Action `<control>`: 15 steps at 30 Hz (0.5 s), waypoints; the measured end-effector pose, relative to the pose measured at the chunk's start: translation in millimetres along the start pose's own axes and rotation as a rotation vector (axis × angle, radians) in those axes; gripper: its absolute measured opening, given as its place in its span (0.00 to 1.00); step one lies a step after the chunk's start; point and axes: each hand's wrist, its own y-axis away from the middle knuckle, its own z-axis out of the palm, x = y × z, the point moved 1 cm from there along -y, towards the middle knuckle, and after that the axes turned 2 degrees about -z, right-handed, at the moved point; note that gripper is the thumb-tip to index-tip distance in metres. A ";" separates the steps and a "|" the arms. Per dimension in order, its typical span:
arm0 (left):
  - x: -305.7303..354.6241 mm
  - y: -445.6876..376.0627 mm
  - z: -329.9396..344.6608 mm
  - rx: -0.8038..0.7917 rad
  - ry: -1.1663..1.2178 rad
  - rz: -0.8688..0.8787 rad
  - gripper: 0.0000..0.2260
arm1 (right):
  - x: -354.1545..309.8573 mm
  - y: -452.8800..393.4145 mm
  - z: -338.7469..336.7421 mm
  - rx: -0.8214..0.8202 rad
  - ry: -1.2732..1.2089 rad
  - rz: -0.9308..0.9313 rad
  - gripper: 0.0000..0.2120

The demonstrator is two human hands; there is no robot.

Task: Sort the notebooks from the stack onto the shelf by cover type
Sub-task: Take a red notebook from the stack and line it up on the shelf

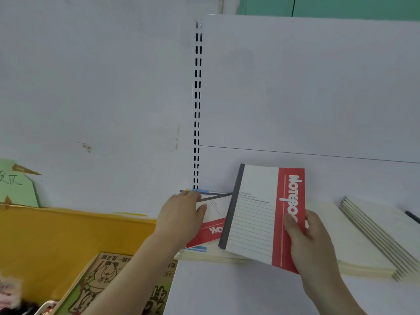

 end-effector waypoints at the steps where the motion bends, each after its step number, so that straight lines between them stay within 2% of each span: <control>1: -4.3 -7.5 2.9 -0.044 -0.133 0.006 0.18 | 1.3 -0.5 -1.7 0.010 0.001 0.009 0.07; 3: -9.2 -18.6 8.8 -0.146 -0.314 0.008 0.25 | 4.4 -1.9 -4.2 0.018 0.007 0.022 0.08; 5: -11.0 -24.4 11.7 -0.202 -0.380 0.012 0.27 | 7.4 -2.8 -5.4 0.008 0.018 0.022 0.07; 10: -11.8 -33.9 9.6 -0.149 -0.336 0.016 0.31 | 15.9 -4.1 -1.5 0.000 0.042 0.041 0.04; 12: -11.0 -35.8 8.2 -0.144 -0.291 -0.007 0.30 | 18.3 -4.2 -0.2 -0.003 0.039 0.044 0.03; 15: -8.8 -34.6 2.1 -0.127 -0.160 -0.039 0.22 | 17.9 -3.9 0.3 -0.018 0.015 0.033 0.04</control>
